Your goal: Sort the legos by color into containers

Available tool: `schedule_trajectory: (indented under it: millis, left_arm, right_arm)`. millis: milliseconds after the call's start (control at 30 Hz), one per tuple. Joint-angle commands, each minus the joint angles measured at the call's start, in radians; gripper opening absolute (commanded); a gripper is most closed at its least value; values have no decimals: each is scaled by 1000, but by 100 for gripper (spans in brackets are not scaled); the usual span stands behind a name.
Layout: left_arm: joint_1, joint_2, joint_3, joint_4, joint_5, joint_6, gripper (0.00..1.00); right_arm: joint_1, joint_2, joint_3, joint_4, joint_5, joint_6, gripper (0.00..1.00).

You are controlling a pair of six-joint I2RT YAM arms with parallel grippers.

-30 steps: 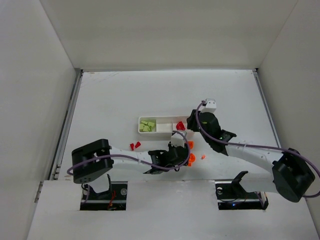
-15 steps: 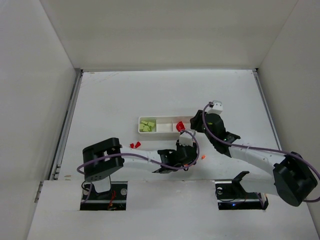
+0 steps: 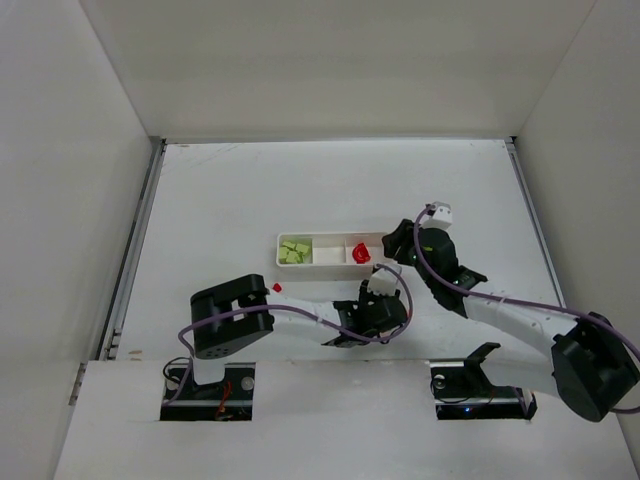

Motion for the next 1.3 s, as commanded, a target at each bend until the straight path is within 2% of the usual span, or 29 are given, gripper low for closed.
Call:
schedule_trajectory:
  millis: [0,200,467,833,1100,1267]
  left_arm:
    - [-6,6,48,-13,-49,36,36]
    - [-12,-6,25,-23,-35,36,34]
    - [-41,-89,-30,-31,-45,21,38]
    - [-81,-46,-5,-89,-73,18,29]
    - [-83,-46,10,-114,-105,29,17]
    - [-81,-101,10,-117,-147,47,12]
  right_arm:
    - [-4,10,6,66,-18,11,58]
    - [-9,7,3,66,-21,8,58]
    - [-4,21,12,66,-17,3,58]
    - [-3,44,23,58,-21,-3,59]
    - [-1,32,13,67,-18,2,60]
    - [-1,23,10,67,-12,0,60]
